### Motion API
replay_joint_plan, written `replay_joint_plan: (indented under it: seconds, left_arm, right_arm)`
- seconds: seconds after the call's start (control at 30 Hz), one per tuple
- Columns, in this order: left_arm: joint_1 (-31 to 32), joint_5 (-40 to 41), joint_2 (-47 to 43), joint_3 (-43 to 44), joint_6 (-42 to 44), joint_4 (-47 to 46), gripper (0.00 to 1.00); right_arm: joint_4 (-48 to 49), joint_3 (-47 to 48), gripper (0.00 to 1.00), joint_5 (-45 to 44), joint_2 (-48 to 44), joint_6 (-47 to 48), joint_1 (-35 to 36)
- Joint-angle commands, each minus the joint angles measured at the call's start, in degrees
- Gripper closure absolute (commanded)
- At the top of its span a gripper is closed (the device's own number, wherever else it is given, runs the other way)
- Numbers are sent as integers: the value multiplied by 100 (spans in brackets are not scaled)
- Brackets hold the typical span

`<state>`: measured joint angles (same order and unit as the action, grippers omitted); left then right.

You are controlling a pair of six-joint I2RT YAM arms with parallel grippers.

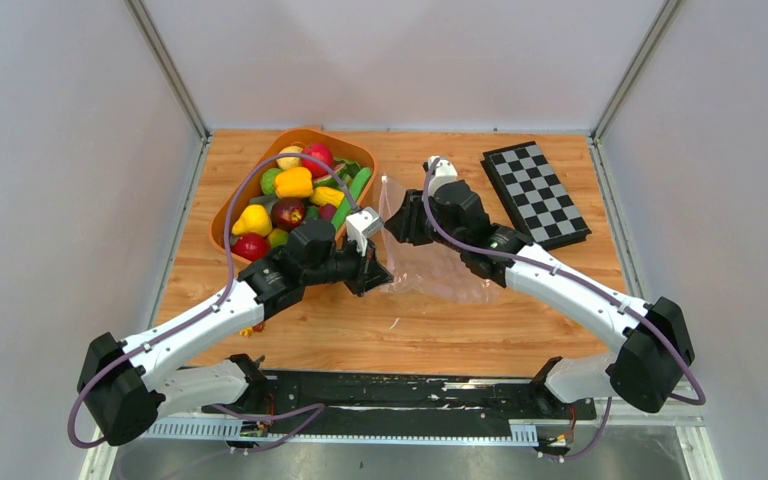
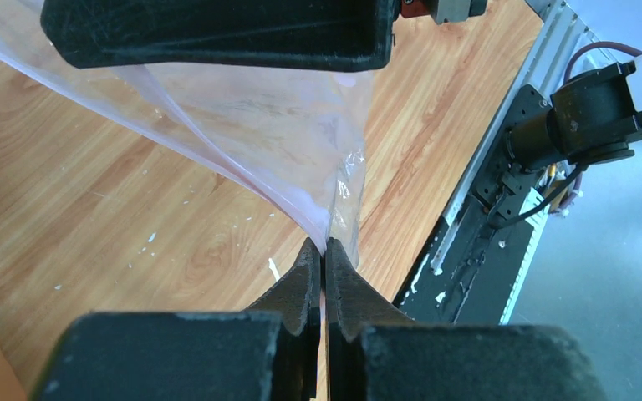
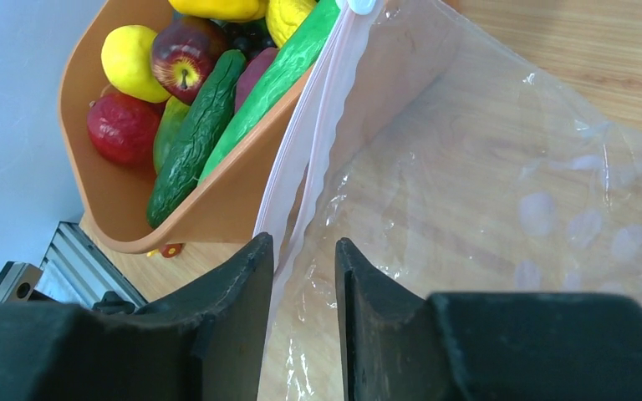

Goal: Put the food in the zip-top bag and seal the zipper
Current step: Open the zipper of the food storage bag at the center of the board.

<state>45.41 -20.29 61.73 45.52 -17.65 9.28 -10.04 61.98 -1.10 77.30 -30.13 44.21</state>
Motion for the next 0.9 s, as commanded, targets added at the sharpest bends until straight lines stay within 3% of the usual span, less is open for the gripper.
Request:
replay_joint_plan:
  seconds: [0.0,0.27,0.37,0.43,0.67,0.77,0.87]
  left_arm:
    - [32,106,-96,221,165,-181,100]
    - [30,289,-65,212,181,-170,100]
    - [36,313,-26,195,162,-217,100]
    - [32,321,2,194,140,-253,100]
    - [30,445,-87,48,-133,-636,44]
    - [34,755,-207,8,-239,-675,31]
    - [22,1338,-315,-47,-388,-646,25]
  right_arm:
    - [125,223,67,-306,-5,91,19]
    - [-135,183,83,-359,-22,246,31]
    - [-216,142,99,-398,-76,232,32]
    - [-235,88,100,-415,-121,227,28]
    - [27,-413,100,-425,-410,116,21]
    - [134,-666,100,-420,-573,98,23]
    - [171,-878,100,-450,-777,30,22]
